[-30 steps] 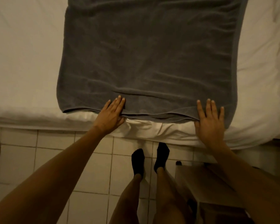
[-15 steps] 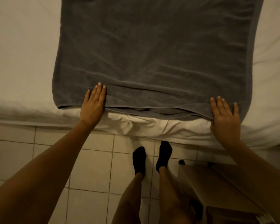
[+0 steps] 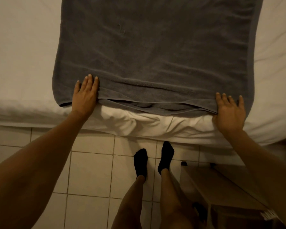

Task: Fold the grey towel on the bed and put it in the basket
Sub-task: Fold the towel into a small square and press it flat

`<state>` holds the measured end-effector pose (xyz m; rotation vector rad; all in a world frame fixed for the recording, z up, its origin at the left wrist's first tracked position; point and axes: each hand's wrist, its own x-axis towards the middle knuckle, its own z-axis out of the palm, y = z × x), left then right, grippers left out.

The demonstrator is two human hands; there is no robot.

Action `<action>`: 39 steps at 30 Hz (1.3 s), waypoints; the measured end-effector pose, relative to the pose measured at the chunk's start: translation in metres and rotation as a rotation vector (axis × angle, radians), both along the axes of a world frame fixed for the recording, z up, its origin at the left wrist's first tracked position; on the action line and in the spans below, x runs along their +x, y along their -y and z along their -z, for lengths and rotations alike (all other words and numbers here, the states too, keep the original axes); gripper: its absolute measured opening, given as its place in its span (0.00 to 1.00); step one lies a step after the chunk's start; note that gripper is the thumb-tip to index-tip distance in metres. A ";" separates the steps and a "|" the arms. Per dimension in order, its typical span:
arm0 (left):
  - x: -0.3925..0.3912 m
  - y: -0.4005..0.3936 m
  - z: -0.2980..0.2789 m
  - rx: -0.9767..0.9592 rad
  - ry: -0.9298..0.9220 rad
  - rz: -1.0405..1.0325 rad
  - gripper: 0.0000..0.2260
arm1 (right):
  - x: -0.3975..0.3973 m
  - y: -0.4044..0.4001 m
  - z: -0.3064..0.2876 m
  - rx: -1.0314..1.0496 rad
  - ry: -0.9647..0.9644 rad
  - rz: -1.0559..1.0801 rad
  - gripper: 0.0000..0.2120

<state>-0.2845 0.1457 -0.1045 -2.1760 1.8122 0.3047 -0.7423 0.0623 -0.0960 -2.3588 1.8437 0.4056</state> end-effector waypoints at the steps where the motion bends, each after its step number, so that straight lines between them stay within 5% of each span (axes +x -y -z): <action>1: 0.004 0.002 -0.001 0.004 0.005 -0.015 0.28 | -0.003 0.002 -0.001 0.009 -0.009 0.008 0.33; 22: 0.011 -0.055 -0.071 -0.007 -0.073 0.030 0.26 | -0.013 -0.050 -0.078 0.004 -0.036 0.003 0.34; 30: 0.002 -0.119 -0.079 0.121 -0.108 0.026 0.30 | -0.023 -0.114 -0.081 0.207 -0.134 0.005 0.37; 39: 0.006 -0.019 -0.104 0.059 0.030 0.028 0.30 | -0.002 -0.037 -0.104 0.061 -0.148 0.073 0.36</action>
